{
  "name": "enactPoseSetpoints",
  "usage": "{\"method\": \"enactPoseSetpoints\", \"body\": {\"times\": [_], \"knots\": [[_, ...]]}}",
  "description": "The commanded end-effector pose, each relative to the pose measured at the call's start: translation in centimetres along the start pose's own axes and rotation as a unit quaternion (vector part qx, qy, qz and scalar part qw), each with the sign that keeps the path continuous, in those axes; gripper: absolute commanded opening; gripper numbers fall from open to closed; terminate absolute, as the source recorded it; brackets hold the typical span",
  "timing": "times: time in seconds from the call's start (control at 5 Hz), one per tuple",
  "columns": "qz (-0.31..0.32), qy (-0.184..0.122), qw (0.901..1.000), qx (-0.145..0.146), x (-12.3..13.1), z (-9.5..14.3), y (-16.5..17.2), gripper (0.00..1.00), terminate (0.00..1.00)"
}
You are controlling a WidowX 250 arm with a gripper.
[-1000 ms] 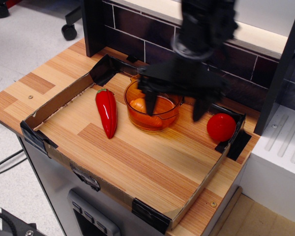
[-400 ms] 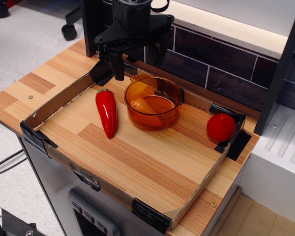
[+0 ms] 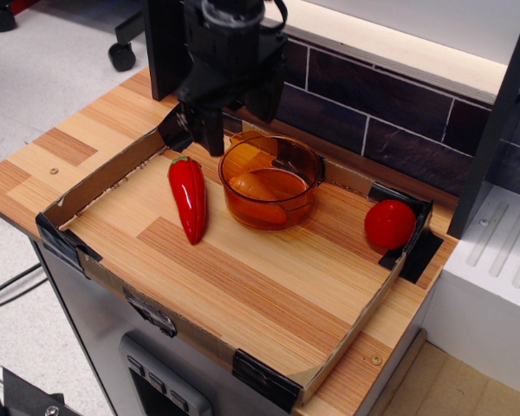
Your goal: Take carrot out of pot
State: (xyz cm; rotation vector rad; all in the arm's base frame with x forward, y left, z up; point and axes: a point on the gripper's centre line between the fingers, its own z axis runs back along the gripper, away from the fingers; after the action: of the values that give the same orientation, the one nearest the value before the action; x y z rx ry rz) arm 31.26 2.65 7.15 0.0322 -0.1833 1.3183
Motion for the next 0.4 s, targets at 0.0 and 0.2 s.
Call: {"method": "enactPoseSetpoints", "body": {"times": [0.0,0.2], "knots": [[0.059,-0.008,0.9982,0.002,-1.16,-1.49,-0.71,1.00,0.00],[0.064,-0.012,0.9978,0.007,-1.55,-2.25,-0.75,1.00,0.00]]}}
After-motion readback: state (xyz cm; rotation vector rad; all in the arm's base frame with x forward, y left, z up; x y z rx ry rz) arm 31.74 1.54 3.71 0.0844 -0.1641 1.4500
